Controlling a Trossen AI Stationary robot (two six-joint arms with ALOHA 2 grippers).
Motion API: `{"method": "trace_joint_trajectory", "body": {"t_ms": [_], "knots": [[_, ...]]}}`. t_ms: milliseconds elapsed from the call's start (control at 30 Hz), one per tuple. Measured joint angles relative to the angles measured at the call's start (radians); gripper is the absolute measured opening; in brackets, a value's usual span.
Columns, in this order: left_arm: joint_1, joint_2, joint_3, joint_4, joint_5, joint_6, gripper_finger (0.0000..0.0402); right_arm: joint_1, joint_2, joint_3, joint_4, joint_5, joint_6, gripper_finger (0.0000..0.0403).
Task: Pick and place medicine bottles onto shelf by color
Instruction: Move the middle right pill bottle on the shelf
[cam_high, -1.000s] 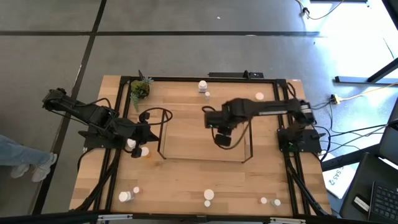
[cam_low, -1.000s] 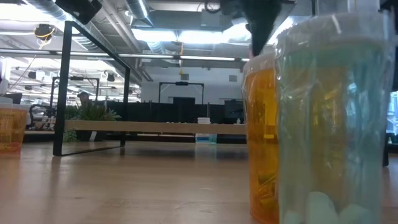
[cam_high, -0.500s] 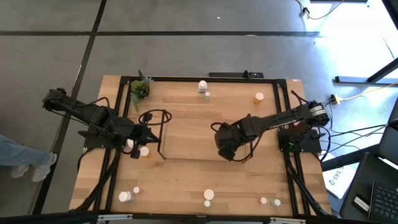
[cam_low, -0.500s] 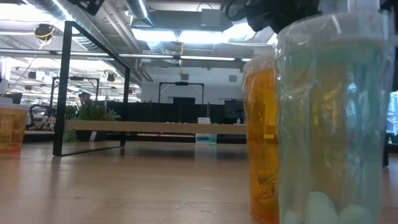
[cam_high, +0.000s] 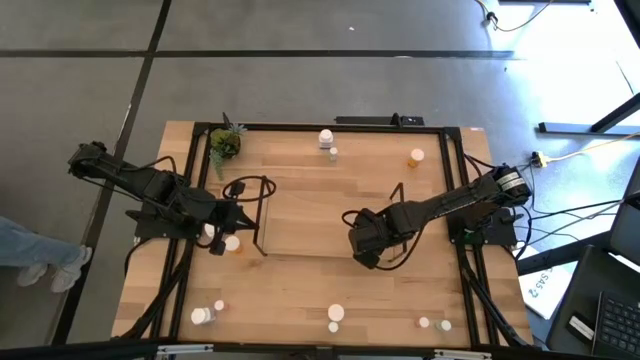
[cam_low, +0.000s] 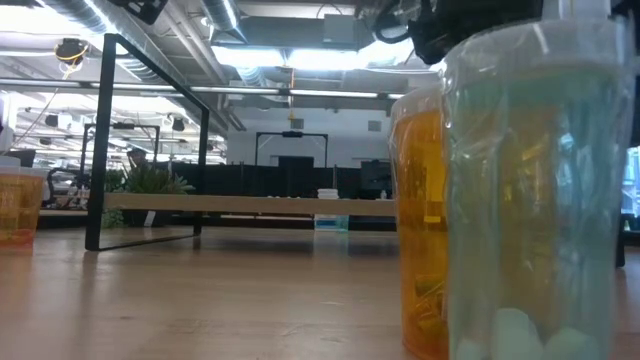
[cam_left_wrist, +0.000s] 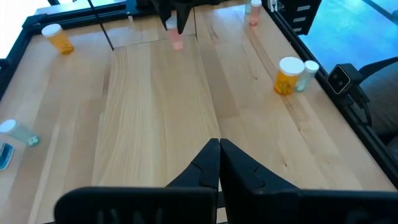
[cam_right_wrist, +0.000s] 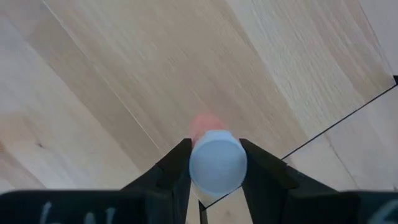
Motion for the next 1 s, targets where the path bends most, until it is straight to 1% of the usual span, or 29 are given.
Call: {"method": "trace_joint_trajectory", "body": {"t_ms": [133, 400, 567, 833, 1000], "knots": [[0.000, 0.000, 0.000, 0.000, 0.000, 0.000, 0.0000, 0.000, 0.000, 0.000, 0.011, 0.001, -0.013, 0.0122], [0.000, 0.000, 0.000, 0.000, 0.000, 0.000, 0.0000, 0.000, 0.007, 0.000, 0.019, -0.029, -0.193, 0.0122], [0.000, 0.000, 0.000, 0.000, 0.000, 0.000, 0.0000, 0.000, 0.007, 0.000, 0.021, -0.053, -0.337, 0.0122], [0.000, 0.000, 0.000, 0.000, 0.000, -0.001, 0.0000, 0.000, 0.017, 0.000, 0.016, -0.053, -0.504, 0.0122], [0.000, 0.000, 0.000, 0.000, 0.000, -0.002, 0.0000, 0.000, 0.021, 0.000, 0.002, -0.052, -0.536, 0.0122]]}}
